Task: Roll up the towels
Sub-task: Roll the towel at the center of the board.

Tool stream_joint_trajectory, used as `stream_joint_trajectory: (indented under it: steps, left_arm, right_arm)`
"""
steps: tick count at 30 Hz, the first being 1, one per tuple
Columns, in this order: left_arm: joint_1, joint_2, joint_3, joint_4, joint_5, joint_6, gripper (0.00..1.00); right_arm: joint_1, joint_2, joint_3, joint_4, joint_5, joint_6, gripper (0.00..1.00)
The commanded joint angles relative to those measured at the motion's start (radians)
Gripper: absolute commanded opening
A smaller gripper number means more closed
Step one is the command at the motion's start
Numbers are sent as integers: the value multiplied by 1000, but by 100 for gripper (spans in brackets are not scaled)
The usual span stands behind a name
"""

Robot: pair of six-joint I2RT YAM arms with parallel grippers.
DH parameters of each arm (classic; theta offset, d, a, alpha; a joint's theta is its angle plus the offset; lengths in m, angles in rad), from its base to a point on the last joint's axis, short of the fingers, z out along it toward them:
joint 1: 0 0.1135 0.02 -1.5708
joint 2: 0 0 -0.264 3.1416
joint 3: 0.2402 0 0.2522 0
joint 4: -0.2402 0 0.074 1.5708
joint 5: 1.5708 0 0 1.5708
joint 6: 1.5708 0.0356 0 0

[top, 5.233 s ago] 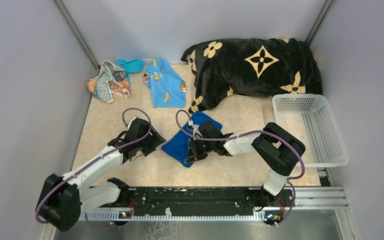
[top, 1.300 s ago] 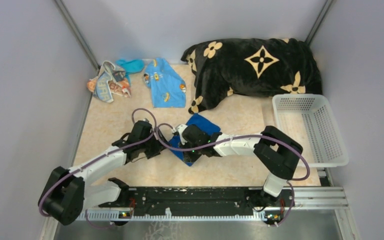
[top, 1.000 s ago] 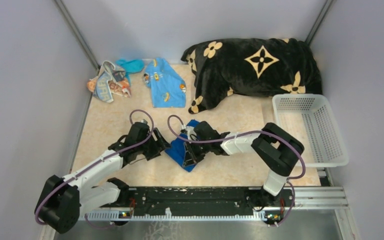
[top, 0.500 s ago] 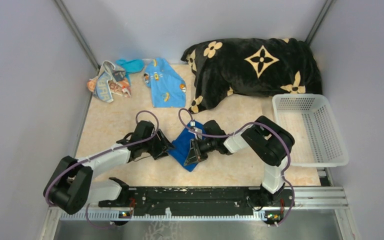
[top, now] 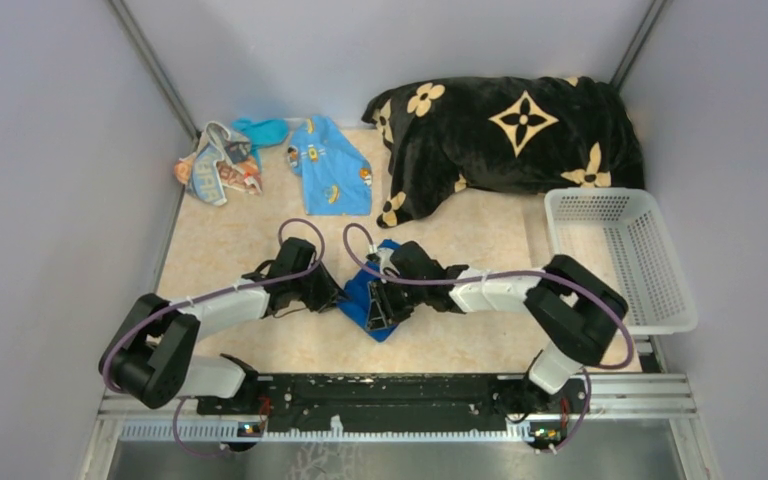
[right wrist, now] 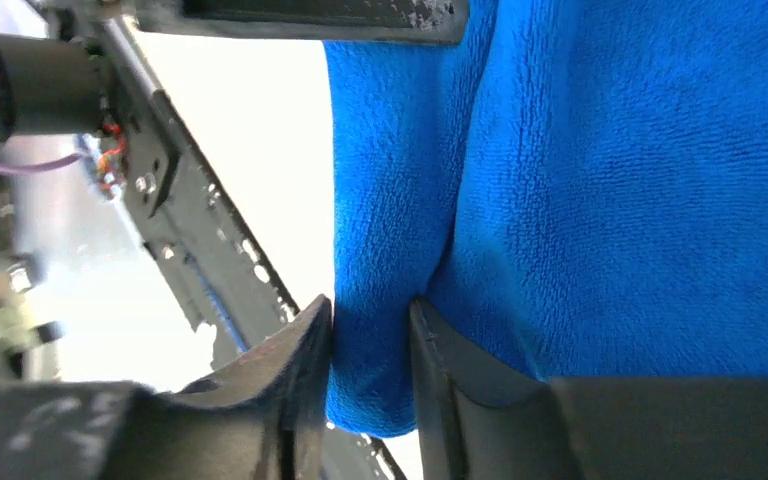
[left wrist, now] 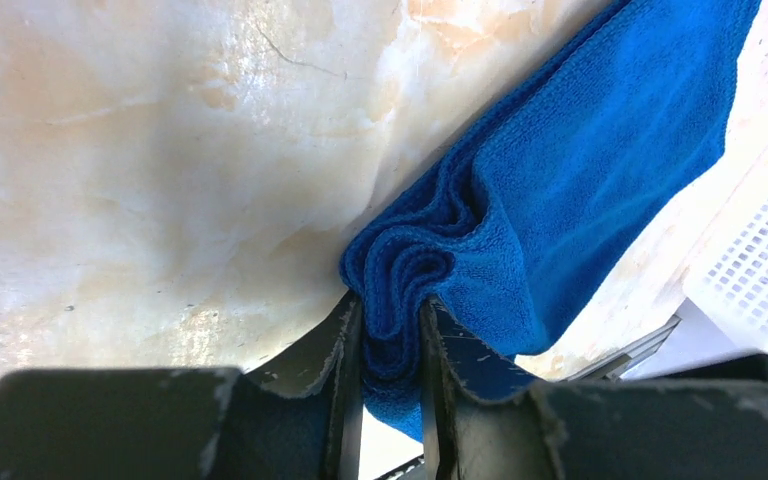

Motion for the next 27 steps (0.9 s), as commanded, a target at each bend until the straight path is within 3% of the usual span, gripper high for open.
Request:
stream_joint_trajectory:
  steps: [1,2,4,14,27]
  left_arm:
    - [2,-4,13,-81,-74,35,27]
    - [2,-5,12,-82,-74,36,27]
    - [0,-3,12,-81,-73,32,27]
    - [-1,-1,18,-89,-75,26,29]
    - [-2,-1,15,-91,-88,5,31]
  right_arm:
    - [88,-155,71,-224,358,-148,38]
    - [114,-177,77,-241,432,-170,50]
    - [168,-203,104,-281,555,-218,55]
    - [417,-100,228,-342,926,-345,53]
    - [498,113,279,-388,996,-341,45]
